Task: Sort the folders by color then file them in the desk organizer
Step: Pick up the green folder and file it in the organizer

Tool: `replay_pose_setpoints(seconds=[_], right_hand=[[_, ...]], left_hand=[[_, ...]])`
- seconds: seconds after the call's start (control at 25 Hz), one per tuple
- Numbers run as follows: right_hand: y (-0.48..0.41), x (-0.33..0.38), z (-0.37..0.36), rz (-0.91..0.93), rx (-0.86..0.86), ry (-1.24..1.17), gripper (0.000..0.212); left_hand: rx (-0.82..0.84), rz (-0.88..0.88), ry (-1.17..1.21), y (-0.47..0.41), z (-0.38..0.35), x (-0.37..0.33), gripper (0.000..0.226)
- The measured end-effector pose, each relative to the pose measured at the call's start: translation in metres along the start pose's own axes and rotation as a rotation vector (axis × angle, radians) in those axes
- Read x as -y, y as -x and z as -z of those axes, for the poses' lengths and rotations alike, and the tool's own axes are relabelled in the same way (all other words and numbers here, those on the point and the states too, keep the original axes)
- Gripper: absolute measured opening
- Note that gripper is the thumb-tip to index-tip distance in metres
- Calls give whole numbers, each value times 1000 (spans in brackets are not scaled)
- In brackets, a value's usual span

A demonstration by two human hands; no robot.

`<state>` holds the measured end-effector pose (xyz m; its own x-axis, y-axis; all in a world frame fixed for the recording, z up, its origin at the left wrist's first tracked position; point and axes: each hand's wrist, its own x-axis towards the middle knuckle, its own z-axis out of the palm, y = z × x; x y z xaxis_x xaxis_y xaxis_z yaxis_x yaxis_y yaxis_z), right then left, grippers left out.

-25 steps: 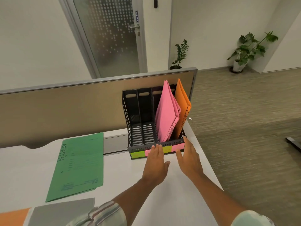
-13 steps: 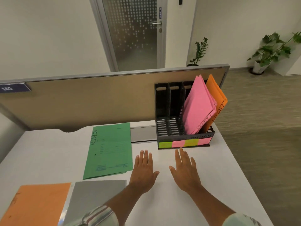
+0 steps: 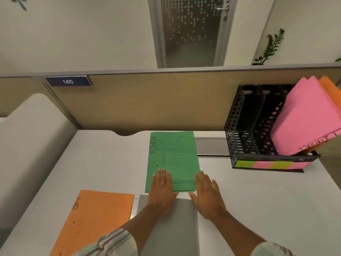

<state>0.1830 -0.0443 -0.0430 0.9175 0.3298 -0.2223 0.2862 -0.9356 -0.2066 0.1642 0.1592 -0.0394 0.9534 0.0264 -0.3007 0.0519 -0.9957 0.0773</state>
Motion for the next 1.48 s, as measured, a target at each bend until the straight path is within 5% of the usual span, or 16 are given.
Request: replay_pose_setpoints(seconds=[0.24,0.52,0.68,1.04,1.24,1.48], right_hand=[[-49,43,-24,-8,139,-61,80],[-61,51,-35,-75,231,-123,78],[-63,50,-30,-105,247,-170,81],[-61,37,17,-126,145,-540,60],[-46,28,65,-65,-2,-724,56],[-5,29,135,-36,-179,-821,100]], left_hand=[[6,150,311,-34,3,64,80],[-75,508,881,-83,18,78,36],[-74,686,1108,-94,26,80,47],[-12,440,1490,-76,59,45,25],[-150,259,1565,-24,91,5,24],[-325,14,1452,31,111,-69,37]])
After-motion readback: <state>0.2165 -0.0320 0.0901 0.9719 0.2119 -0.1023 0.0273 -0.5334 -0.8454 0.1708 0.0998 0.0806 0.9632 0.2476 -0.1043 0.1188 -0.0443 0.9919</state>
